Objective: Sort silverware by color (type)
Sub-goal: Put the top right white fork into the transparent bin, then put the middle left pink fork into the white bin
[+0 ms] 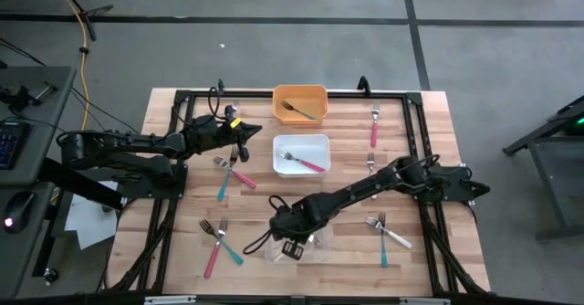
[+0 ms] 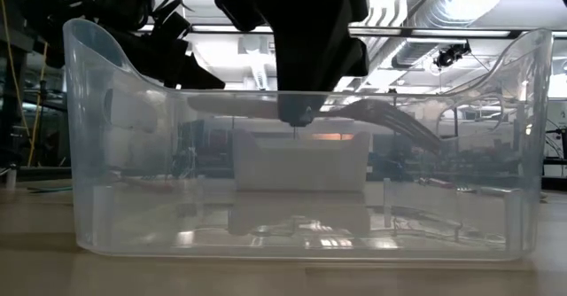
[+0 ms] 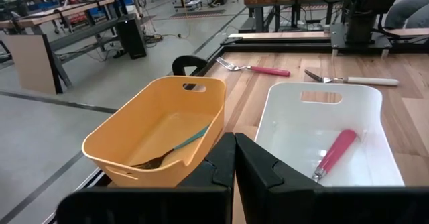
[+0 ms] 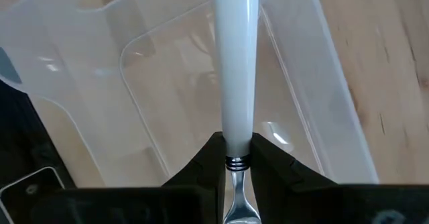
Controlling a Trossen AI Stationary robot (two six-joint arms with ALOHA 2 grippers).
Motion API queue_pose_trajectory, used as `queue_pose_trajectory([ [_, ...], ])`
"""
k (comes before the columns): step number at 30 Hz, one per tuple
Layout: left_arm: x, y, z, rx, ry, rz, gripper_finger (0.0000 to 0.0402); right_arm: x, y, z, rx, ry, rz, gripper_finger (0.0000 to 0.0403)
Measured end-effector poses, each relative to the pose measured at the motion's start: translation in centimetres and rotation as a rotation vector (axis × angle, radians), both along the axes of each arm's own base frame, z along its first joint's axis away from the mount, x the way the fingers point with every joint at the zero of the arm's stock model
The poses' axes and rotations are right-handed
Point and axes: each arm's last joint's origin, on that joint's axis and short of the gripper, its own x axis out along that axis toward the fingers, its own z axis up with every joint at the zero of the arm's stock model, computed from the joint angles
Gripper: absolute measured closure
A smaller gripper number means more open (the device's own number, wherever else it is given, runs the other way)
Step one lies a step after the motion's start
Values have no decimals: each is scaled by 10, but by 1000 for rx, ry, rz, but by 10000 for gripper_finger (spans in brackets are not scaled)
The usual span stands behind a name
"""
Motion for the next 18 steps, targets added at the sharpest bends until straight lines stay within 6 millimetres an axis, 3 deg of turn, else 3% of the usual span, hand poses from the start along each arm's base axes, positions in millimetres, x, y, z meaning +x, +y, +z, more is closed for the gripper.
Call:
queue_pose_trajectory([
  [6,0,0,-1,-8,9,1,401,0,-1,-4,8,6,50,350],
  [14,0,0,-1,-7,11,5,401,-1,0,-4,40,12,90,290],
  [18,0,0,-1,-7,10,5,401,0,-1,1,37,9,148,283],
])
